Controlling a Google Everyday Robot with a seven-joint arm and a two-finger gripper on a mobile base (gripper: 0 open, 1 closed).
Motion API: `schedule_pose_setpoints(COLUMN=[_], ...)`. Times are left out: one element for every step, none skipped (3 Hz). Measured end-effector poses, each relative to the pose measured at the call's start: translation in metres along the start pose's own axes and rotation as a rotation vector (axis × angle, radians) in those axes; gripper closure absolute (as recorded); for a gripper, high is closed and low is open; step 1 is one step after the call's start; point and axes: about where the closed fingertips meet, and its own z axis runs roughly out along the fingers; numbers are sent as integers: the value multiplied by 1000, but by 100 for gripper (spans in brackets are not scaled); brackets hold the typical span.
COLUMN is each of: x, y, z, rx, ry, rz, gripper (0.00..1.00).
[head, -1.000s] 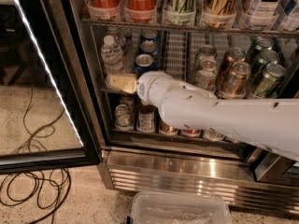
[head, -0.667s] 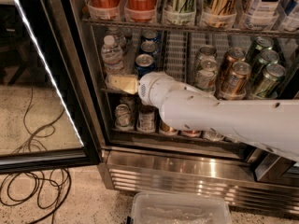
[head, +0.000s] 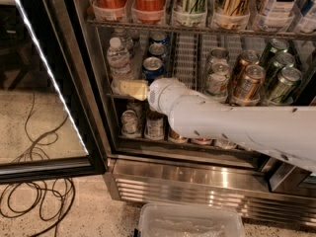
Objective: Pick pepsi can from middle shelf of fridge
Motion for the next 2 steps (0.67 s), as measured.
schedule_pose_setpoints(x=[0, -1], y=[-1, 1], z=[-1, -2], rx=[7, 8], ry=[2, 2], rz=[-5, -15], gripper=[19, 28])
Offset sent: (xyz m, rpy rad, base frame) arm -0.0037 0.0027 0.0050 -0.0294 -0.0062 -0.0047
